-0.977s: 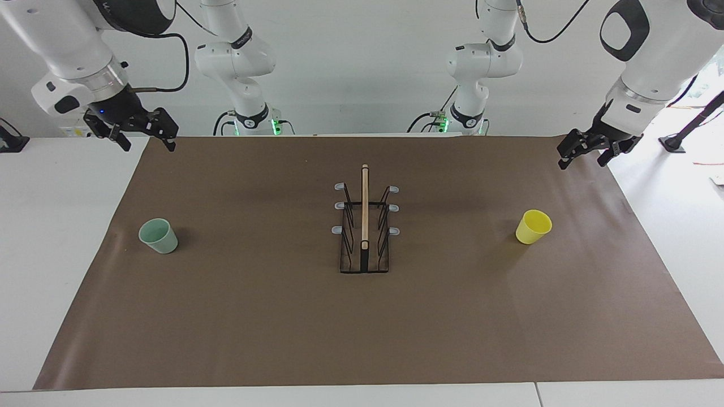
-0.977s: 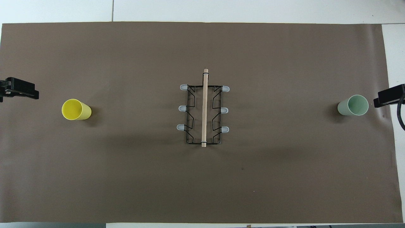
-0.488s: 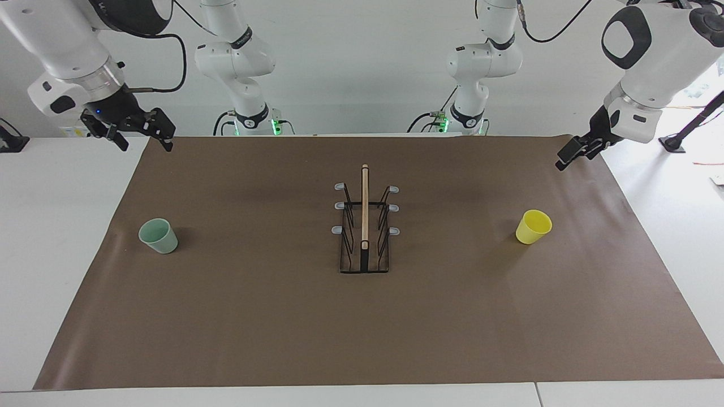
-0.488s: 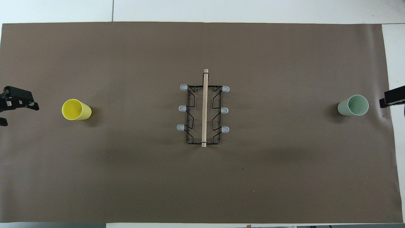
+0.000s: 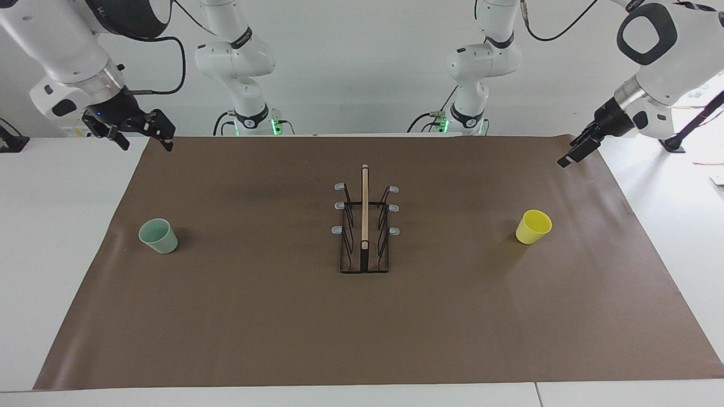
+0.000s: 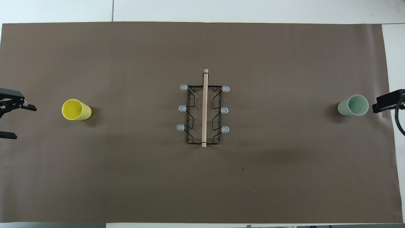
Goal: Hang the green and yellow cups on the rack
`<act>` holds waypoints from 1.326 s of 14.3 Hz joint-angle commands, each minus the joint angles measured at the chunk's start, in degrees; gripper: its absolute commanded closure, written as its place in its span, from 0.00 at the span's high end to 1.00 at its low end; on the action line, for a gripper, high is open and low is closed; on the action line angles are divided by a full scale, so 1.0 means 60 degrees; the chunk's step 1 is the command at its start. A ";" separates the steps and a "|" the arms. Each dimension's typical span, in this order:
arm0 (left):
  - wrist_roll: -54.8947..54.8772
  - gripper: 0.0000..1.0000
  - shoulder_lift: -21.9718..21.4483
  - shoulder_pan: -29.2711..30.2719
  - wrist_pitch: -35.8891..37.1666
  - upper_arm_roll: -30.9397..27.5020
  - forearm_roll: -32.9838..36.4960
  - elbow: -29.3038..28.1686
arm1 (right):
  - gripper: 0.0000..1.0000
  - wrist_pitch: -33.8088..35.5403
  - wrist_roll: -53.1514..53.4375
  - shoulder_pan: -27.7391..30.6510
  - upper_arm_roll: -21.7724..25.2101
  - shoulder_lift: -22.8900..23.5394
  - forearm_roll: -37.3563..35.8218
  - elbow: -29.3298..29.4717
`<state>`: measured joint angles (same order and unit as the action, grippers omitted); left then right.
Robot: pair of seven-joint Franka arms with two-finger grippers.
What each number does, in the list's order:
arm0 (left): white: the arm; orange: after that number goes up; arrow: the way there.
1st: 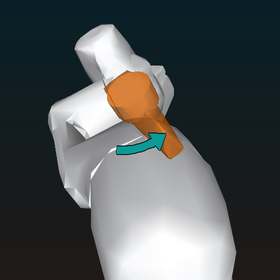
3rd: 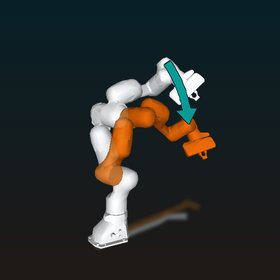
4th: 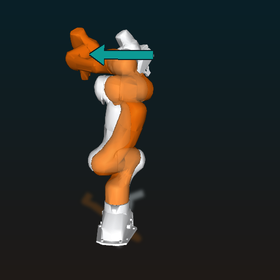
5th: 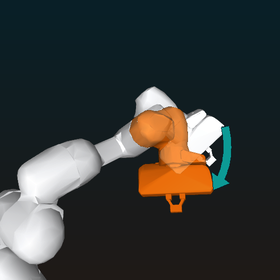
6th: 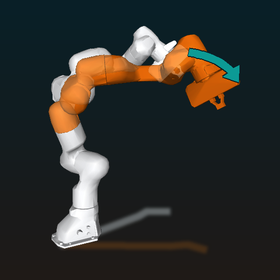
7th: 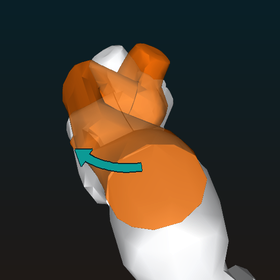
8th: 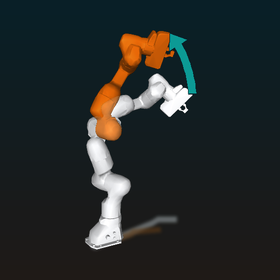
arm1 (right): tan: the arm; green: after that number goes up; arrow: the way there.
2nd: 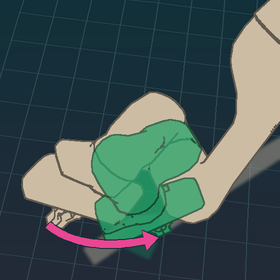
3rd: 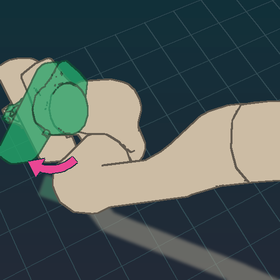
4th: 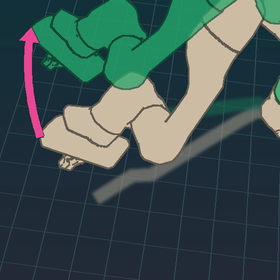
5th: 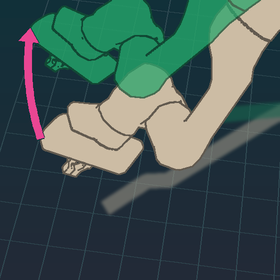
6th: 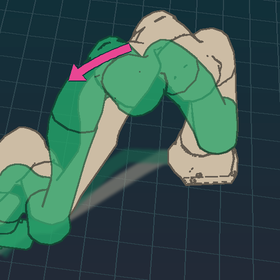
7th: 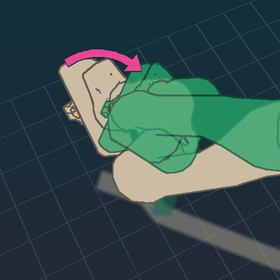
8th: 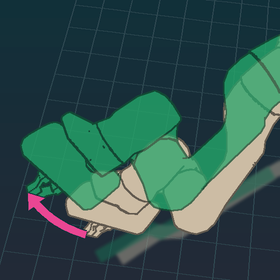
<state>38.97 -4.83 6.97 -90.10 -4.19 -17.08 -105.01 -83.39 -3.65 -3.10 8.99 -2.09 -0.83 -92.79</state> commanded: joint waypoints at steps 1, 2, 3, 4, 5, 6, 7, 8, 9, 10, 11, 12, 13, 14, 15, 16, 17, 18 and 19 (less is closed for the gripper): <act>0.1426 1.00 0.0568 0.0446 0.0031 0.0025 -0.0886 0.0040 | 1.00 -0.0351 0.0359 -0.0025 -0.0033 -0.0077 0.0210 -0.0268; 0.1734 1.00 0.0875 0.0608 0.0031 0.0025 -0.1149 0.0055 | 1.00 -0.0615 0.0359 -0.0025 -0.0033 0.0171 0.0168 -0.0210; 0.2201 1.00 0.1255 0.0828 -0.0056 0.0025 -0.1427 0.0069 | 1.00 -0.0792 0.0345 0.0033 -0.0033 0.0594 0.0240 -0.0079; 0.2583 1.00 0.1549 0.1047 -0.0202 0.0025 -0.1648 0.0113 | 1.00 -0.0489 0.0359 0.0136 -0.0018 0.1352 0.0240 0.0502; 0.3022 1.00 0.1856 0.1122 -0.0479 0.0025 -0.1954 0.0302 | 1.00 0.0080 0.0330 0.0137 -0.0018 0.1983 0.0110 0.1016; 0.3418 1.00 0.2251 0.1224 -0.0598 0.0025 -0.2190 0.0507 | 1.00 0.0216 0.0330 0.0137 -0.0018 0.2396 0.0051 0.1253; 0.3538 1.00 0.2560 0.1472 -0.0643 0.0025 -0.2380 0.0654 | 1.00 0.0217 0.0316 0.0108 -0.0033 0.2806 -0.0255 0.1371; 0.3539 1.00 0.2838 0.1822 -0.0846 0.0025 -0.2629 0.0713 | 1.00 0.0246 0.0301 0.0049 -0.0047 0.3202 -0.0707 0.1735; 0.3539 1.00 0.3131 0.2043 -0.1008 0.0025 -0.2878 0.0772 | 1.00 0.0377 0.0301 0.0034 -0.0134 0.3655 -0.1045 0.2130; 0.3539 1.00 0.3496 0.2118 -0.0995 0.0025 -0.3098 0.0903 | 1.00 0.0698 0.0272 0.0121 -0.0411 0.4095 -0.1382 0.2468; 0.3525 1.00 0.3834 0.2293 -0.1053 0.0025 -0.3173 0.0991 | 1.00 0.1223 0.0271 0.0151 -0.0646 0.4708 -0.1908 0.2979; 0.3495 1.00 0.3997 0.2454 -0.1126 0.0025 -0.3347 0.0963 | 1.00 0.1562 0.0141 0.0209 -0.0967 0.5265 -0.2391 0.3477; 0.3481 1.00 0.4114 0.2528 -0.1286 0.0025 -0.3552 0.0847 | 1.00 0.1565 -0.0121 0.0282 -0.1347 0.5532 -0.2831 0.3525; 0.3452 1.00 0.4246 0.2732 -0.1462 0.0039 -0.3598 0.0599 | 1.00 0.1551 -0.0240 0.0269 -0.1641 0.5651 -0.3430 0.3352; 0.3422 1.00 0.4233 0.2821 -0.1739 0.0039 -0.3830 0.0278 | 1.00 0.1550 -0.0531 0.0254 -0.1978 0.5695 -0.3973 0.3060; 0.3059 1.00 0.4117 0.2793 -0.2017 0.0039 -0.4108 -0.0306 | 1.00 0.1492 -0.1274 0.0167 -0.2315 0.5638 -0.5037 0.2506; 0.2882 1.00 0.3869 0.2706 -0.2267 0.0039 -0.4386 -0.0877 | 1.00 0.1187 -0.1789 0.0151 -0.2680 0.5405 -0.5787 0.1790; 0.2807 1.00 0.3707 0.2690 -0.2617 0.0039 -0.4781 -0.1419 | 1.00 0.0923 -0.2301 0.0180 -0.2916 0.5040 -0.6244 0.0898; 0.2633 1.00 0.3531 0.2690 -0.2925 0.0039 -0.5089 -0.1889 | 1.00 0.0573 -0.2974 0.0166 -0.2933 0.4761 -0.6684 0.0063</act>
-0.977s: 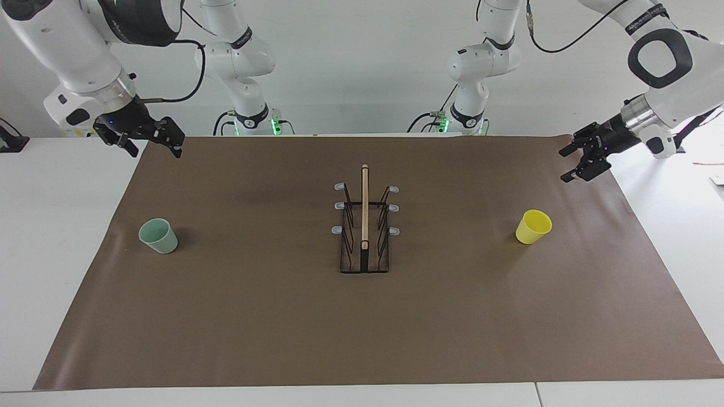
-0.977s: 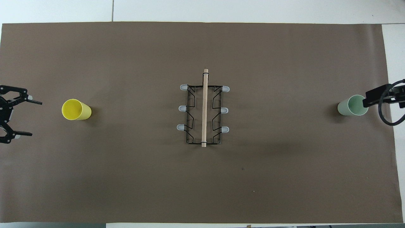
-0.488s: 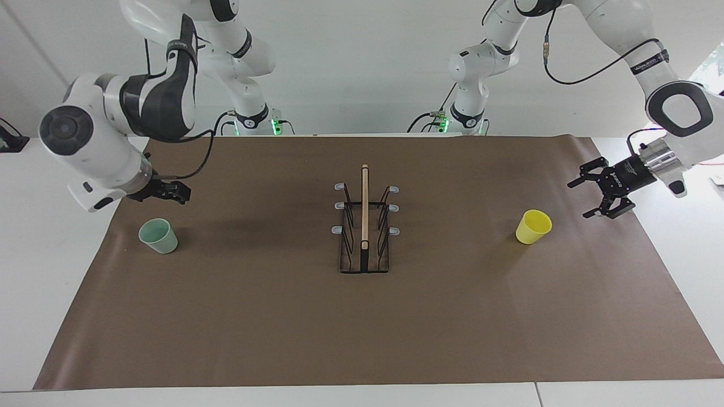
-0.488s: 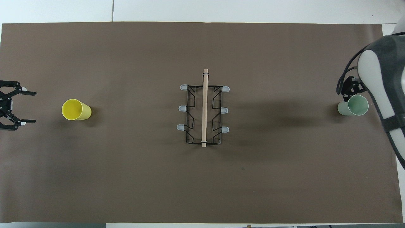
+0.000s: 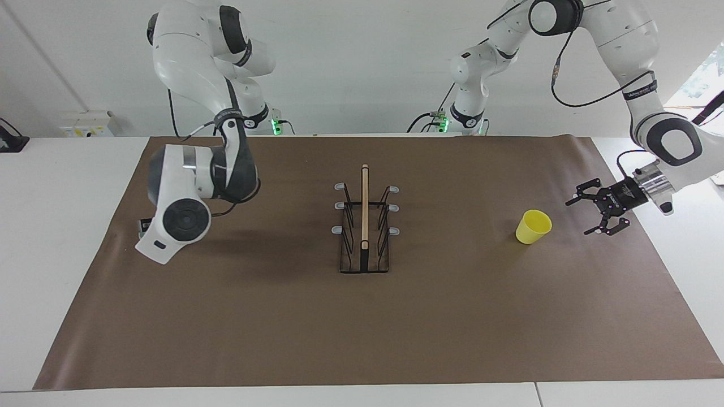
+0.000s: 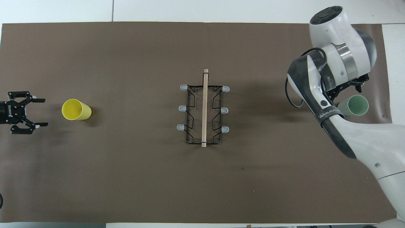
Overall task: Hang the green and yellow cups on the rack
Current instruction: 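Grasp the yellow cup with the left gripper while the right gripper grasps the green cup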
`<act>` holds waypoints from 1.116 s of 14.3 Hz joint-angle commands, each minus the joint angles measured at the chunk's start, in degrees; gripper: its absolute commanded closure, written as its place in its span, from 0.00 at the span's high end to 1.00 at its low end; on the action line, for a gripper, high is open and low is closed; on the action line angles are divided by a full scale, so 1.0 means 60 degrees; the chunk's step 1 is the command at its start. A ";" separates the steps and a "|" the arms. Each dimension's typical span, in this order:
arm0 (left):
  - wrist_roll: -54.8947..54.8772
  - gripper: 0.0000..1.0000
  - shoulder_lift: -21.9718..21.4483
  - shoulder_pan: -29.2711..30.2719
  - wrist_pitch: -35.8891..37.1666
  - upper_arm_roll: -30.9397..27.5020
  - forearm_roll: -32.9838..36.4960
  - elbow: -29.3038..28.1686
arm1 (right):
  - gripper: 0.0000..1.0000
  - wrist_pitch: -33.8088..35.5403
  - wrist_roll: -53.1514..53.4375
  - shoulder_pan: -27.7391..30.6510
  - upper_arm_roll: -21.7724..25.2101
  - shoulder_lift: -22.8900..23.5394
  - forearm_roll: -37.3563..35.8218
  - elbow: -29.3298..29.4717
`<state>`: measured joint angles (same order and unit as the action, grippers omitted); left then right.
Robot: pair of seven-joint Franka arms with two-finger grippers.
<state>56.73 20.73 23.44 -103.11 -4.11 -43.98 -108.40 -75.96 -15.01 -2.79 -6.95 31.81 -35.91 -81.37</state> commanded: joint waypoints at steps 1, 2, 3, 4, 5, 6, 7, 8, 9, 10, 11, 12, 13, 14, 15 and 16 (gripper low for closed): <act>-0.0518 1.00 -0.0832 -0.0054 -0.1079 0.0026 -0.0899 -0.1720 | 1.00 -0.1032 -0.2189 0.0099 -0.0306 -0.1182 -0.1450 -0.2602; -0.0622 1.00 -0.0934 -0.0069 -0.1300 0.0026 -0.1250 -0.2043 | 1.00 -0.1152 -0.3201 0.0085 -0.0365 -0.1286 -0.1906 -0.2958; -0.0797 1.00 -0.1022 -0.0170 -0.1389 0.0041 -0.1384 -0.2293 | 1.00 -0.1182 -0.3806 0.0114 -0.0539 -0.1287 -0.2041 -0.2990; -0.0915 1.00 -0.1081 -0.0374 -0.1651 0.0041 -0.1705 -0.2542 | 1.00 -0.1342 -0.4435 0.0128 -0.0744 -0.1287 -0.2216 -0.3034; -0.1003 1.00 -0.1154 -0.0492 -0.1871 0.0041 -0.2143 -0.2805 | 1.00 -0.1808 -0.5312 0.0114 -0.0876 -0.1345 -0.2711 -0.3397; -0.1192 1.00 -0.1213 -0.0522 -0.2004 0.0041 -0.2495 -0.3011 | 1.00 -0.2305 -0.5872 0.0114 -0.1066 -0.1491 -0.3093 -0.3850; -0.1397 1.00 -0.1271 -0.0537 -0.2136 0.0055 -0.2818 -0.3216 | 1.00 -0.2629 -0.5964 0.0099 -0.1126 -0.1550 -0.3271 -0.4203; -0.1646 1.00 -0.1301 -0.0668 -0.2267 0.0085 -0.2995 -0.3363 | 1.00 -0.2778 -0.5922 0.0085 -0.1127 -0.1537 -0.3432 -0.4453; -0.1721 1.00 -0.1330 -0.0829 -0.2443 0.0085 -0.3229 -0.3437 | 1.00 -0.2968 -0.5907 0.0085 -0.1127 -0.1478 -0.3825 -0.4673; -0.1779 1.00 -0.1331 -0.0946 -0.2662 0.0085 -0.3521 -0.3583 | 1.00 -0.3129 -0.5878 0.0085 -0.1127 -0.1405 -0.4250 -0.4864; -0.1911 1.00 -0.1345 -0.1035 -0.2809 0.0085 -0.3756 -0.3686 | 1.00 -0.3189 -0.5587 0.0085 -0.1112 -0.1274 -0.4515 -0.4967; -0.1999 1.00 -0.1389 -0.1180 -0.2825 0.0085 -0.3918 -0.3774 | 1.00 -0.3189 -0.4990 0.0099 -0.1112 -0.1113 -0.4837 -0.5055; -0.2043 1.00 -0.1404 -0.1225 -0.2898 0.0085 -0.4195 -0.3804 | 1.00 -0.3189 -0.4534 0.0099 -0.1112 -0.0952 -0.5101 -0.5114; -0.2087 1.00 -0.1389 -0.1356 -0.3058 0.0085 -0.4300 -0.3818 | 1.00 -0.3189 -0.4385 0.0114 -0.1112 -0.0805 -0.5249 -0.5172; -0.2088 1.00 -0.1389 -0.1430 -0.3118 0.0085 -0.4489 -0.3819 | 1.00 -0.3189 -0.4296 0.0143 -0.1112 -0.0659 -0.5526 -0.5231; -0.2102 1.00 -0.1360 -0.1532 -0.3191 0.0085 -0.4709 -0.3804 | 1.00 -0.3233 -0.4194 0.0187 -0.1112 -0.0542 -0.5877 -0.5348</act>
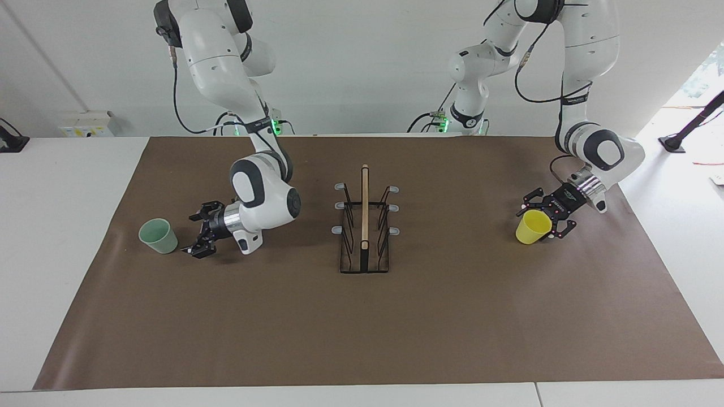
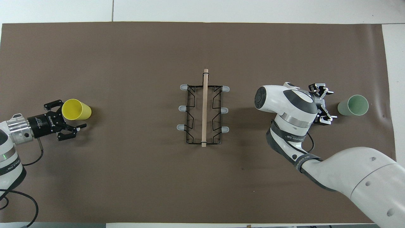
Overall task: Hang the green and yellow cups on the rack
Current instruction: 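Grasp the yellow cup with the left gripper while the right gripper grasps the green cup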
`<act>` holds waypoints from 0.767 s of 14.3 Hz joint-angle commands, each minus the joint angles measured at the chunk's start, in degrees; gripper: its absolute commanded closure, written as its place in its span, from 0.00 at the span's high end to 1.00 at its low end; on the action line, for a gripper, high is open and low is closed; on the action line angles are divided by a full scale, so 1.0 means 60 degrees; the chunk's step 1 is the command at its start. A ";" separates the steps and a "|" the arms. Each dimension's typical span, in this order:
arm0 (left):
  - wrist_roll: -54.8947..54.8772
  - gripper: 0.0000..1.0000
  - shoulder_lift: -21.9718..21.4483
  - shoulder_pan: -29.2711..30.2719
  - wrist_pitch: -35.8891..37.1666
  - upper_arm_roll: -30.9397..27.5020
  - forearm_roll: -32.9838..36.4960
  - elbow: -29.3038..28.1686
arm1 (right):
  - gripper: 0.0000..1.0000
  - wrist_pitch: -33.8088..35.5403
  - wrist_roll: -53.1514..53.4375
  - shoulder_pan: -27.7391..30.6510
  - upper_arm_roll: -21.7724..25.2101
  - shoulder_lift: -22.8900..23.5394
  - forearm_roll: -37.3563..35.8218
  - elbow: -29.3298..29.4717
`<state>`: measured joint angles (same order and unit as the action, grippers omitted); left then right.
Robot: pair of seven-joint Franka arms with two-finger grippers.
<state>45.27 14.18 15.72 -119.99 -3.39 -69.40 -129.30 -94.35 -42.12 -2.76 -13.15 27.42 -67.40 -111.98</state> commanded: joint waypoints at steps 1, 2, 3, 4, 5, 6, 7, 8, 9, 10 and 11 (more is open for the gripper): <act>-0.0192 1.00 -0.0255 -0.0290 -0.0480 -0.0035 -0.0662 -0.0277 | 1.00 -0.0300 0.0471 0.0239 -0.0078 0.0220 -0.1038 -0.0452; -0.0177 1.00 -0.0225 -0.0305 -0.0495 -0.0035 -0.0824 -0.0218 | 1.00 -0.0374 0.0545 0.0313 -0.0078 0.0234 -0.1216 -0.0584; -0.0249 1.00 -0.0225 -0.0305 -0.0510 -0.0035 -0.0825 -0.0218 | 1.00 -0.0432 0.0560 0.0502 -0.0064 0.0235 -0.1436 -0.0629; -0.0323 1.00 -0.0225 -0.0377 -0.0553 -0.0035 -0.0825 -0.0218 | 1.00 -0.0491 0.0546 0.0663 -0.0078 0.0235 -0.1801 -0.0702; -0.0280 0.99 -0.0196 -0.0451 -0.0728 -0.0035 -0.0941 -0.0218 | 1.00 -0.0637 0.0560 0.0766 -0.0064 0.0235 -0.1978 -0.0775; -0.0279 0.89 -0.0167 -0.0625 -0.1034 -0.0035 -0.1131 -0.0218 | 1.00 -0.0725 0.0575 0.0898 -0.0063 0.0235 -0.2082 -0.0906; -0.0279 0.55 -0.0138 -0.0859 -0.1255 -0.0035 -0.1249 -0.0203 | 1.00 -0.0769 0.0604 0.1102 -0.0063 0.0235 -0.2329 -0.1009; -0.0279 0.37 -0.0108 -0.0977 -0.1373 -0.0035 -0.1381 -0.0131 | 1.00 -0.0770 0.0735 0.1249 -0.0063 0.0235 -0.2491 -0.1068; -0.0221 0.04 -0.0035 -0.1153 -0.1534 -0.0035 -0.1498 0.0001 | 1.00 -0.0770 0.0925 0.1338 -0.0063 0.0235 -0.2507 -0.1141; -0.0206 0.00 -0.0035 -0.1198 -0.1666 -0.0035 -0.1499 0.0074 | 1.00 -0.0770 0.1086 0.1382 -0.0063 0.0220 -0.2507 -0.1244; -0.0134 0.00 -0.0049 -0.1198 -0.1754 -0.0035 -0.1499 0.0177 | 1.00 -0.0770 0.1204 0.1397 -0.0063 0.0205 -0.2565 -0.1288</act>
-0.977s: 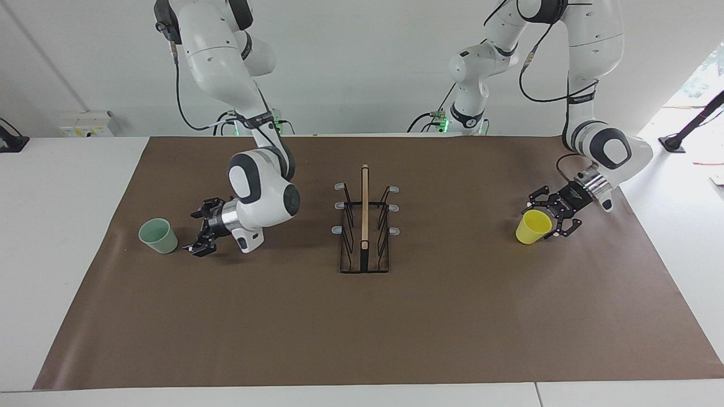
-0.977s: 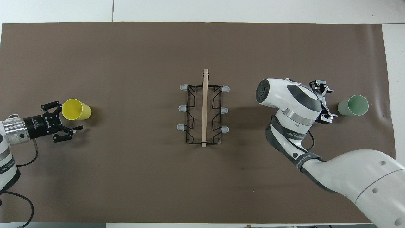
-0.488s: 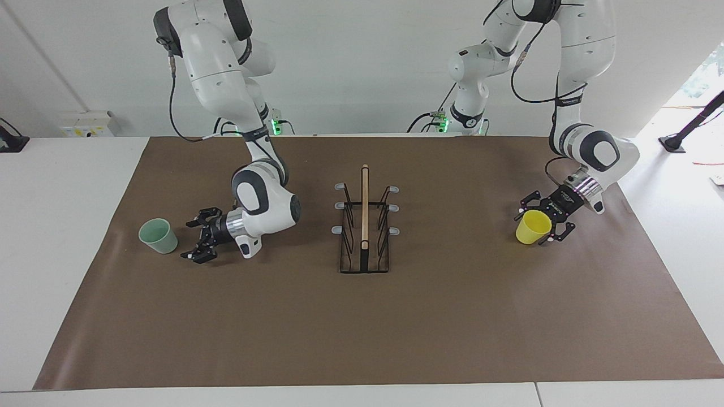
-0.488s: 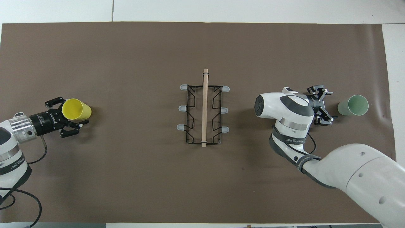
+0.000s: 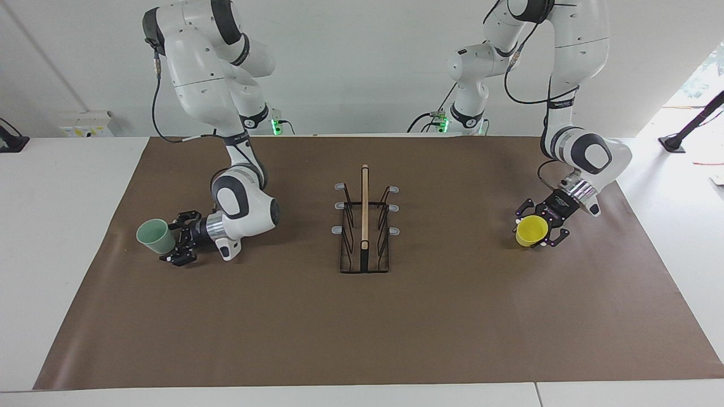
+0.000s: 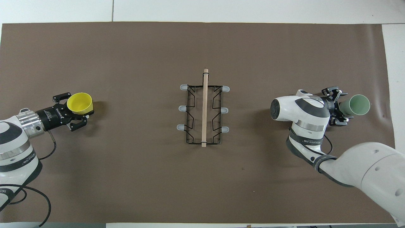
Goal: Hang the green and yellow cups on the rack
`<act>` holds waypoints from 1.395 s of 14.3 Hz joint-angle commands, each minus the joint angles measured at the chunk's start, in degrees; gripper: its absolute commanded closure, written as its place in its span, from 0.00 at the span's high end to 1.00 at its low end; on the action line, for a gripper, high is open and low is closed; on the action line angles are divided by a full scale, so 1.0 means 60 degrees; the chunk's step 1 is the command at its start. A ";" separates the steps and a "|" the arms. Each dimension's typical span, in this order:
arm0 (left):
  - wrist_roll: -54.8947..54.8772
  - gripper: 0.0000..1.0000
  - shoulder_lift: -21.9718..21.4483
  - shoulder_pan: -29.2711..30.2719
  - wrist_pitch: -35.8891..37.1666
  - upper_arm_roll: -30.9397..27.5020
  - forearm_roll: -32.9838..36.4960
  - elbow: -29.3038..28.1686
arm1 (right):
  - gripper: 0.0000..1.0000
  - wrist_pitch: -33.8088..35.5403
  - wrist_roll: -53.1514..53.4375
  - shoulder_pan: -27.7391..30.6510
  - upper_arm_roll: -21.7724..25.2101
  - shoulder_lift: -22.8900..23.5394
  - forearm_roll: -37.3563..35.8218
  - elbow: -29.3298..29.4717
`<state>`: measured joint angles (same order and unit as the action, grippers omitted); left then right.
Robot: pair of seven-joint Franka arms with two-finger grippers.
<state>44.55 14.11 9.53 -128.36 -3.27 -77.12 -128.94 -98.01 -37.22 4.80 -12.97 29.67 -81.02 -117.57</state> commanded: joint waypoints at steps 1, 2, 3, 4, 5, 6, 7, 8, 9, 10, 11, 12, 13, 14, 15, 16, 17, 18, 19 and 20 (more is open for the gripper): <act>0.0044 0.00 -0.0080 -0.0225 -0.0461 -0.0055 -0.0212 0.0248 | 1.00 -0.0160 0.0388 0.0239 -0.0094 -0.0170 -0.0426 -0.0356; 0.0190 0.00 -0.0182 -0.0298 -0.0578 -0.0084 -0.0183 0.0395 | 1.00 -0.0160 0.0446 0.0284 -0.0094 -0.0170 -0.0529 -0.0371; 0.0496 0.00 -0.0401 -0.0415 -0.0738 -0.0056 -0.0067 0.0556 | 1.00 -0.0160 0.0490 0.0284 -0.0094 -0.0170 -0.0603 -0.0386; 0.0905 0.00 -0.0649 -0.0633 -0.1059 -0.0084 0.0195 0.0586 | 1.00 -0.0145 0.0505 0.0284 -0.0094 -0.0170 -0.0705 -0.0386; 0.1460 0.00 -0.0971 -0.0708 -0.1454 -0.0056 0.0473 0.0557 | 0.98 -0.0160 0.0505 0.0299 -0.0094 -0.0170 -0.0764 -0.0386; 0.1973 0.00 -0.1177 -0.0767 -0.1530 -0.0055 0.0824 0.0557 | 0.78 -0.0145 0.0607 0.0299 -0.0094 -0.0170 -0.0837 -0.0386; 0.2269 0.00 -0.1498 -0.0927 -0.1502 -0.0055 0.1567 0.0586 | 0.54 -0.0102 0.0927 0.0285 -0.0094 -0.0170 -0.0852 -0.0371; 0.2562 0.00 -0.1762 -0.0957 -0.1473 -0.0041 0.2213 0.0615 | 0.32 -0.0072 0.1148 0.0284 -0.0094 -0.0184 -0.0853 -0.0371; 0.2797 0.00 -0.1954 -0.0972 -0.1342 0.0017 0.2843 0.0732 | 0.16 -0.0043 0.1179 0.0284 -0.0108 -0.0184 -0.0853 -0.0371; 0.3002 0.00 -0.2028 -0.1045 -0.0804 0.0076 0.3487 0.1095 | 0.08 -0.0028 0.1179 0.0284 -0.0108 -0.0199 -0.0824 -0.0313; 0.3149 0.00 -0.2014 -0.1205 -0.0189 0.0091 0.4175 0.1534 | 0.03 -0.0028 0.1136 0.0284 -0.0108 -0.0228 -0.0693 -0.0153; 0.3455 0.00 -0.2000 -0.1511 0.0179 0.0091 0.5313 0.2017 | 0.00 -0.0014 0.1092 0.0299 -0.0123 -0.0272 -0.0575 0.0168; 0.3864 0.00 -0.2028 -0.1935 0.0197 0.0091 0.6267 0.2210 | 0.00 -0.0028 0.1004 0.0299 -0.0123 -0.0403 -0.0038 0.0446; 0.4419 0.00 -0.2043 -0.2374 0.0241 0.0091 0.7161 0.2430 | 0.00 -0.0057 0.0757 0.0299 -0.0123 -0.0636 0.0461 0.0696; 0.4773 0.00 -0.2029 -0.2770 0.0343 0.0091 0.7837 0.2621 | 0.00 -0.0043 0.0465 0.0270 -0.0123 -0.0755 0.0843 0.0872; 0.5095 0.00 -0.2000 -0.3137 0.0576 0.0091 0.8497 0.2724 | 0.00 0.0001 0.0360 0.0226 -0.0123 -0.0973 0.1166 0.0961; 0.5505 0.00 -0.1985 -0.3575 0.0651 0.0091 0.9315 0.2740 | 0.00 0.0059 0.0098 0.0168 -0.0123 -0.1324 0.1618 0.0977; 0.5886 0.00 -0.1985 -0.4160 0.0623 0.0091 1.0411 0.2725 | 0.00 0.0161 -0.0180 0.0225 -0.0123 -0.1690 0.2218 0.1136; 0.6310 0.00 -0.1985 -0.4499 0.0651 0.0106 1.1278 0.2725 | 0.00 0.0075 -0.0226 0.0298 -0.0123 -0.2027 0.2905 0.1225; 0.6837 0.00 -0.2014 -0.4952 0.0666 0.0106 1.2113 0.2711 | 0.00 0.0002 -0.0241 0.0444 -0.0123 -0.2262 0.3362 0.1226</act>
<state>81.12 1.67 -15.87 -125.76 -1.81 -12.36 -113.58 -97.55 -36.71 5.69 -13.14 19.91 -66.11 -109.93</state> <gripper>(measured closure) 0.339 0.330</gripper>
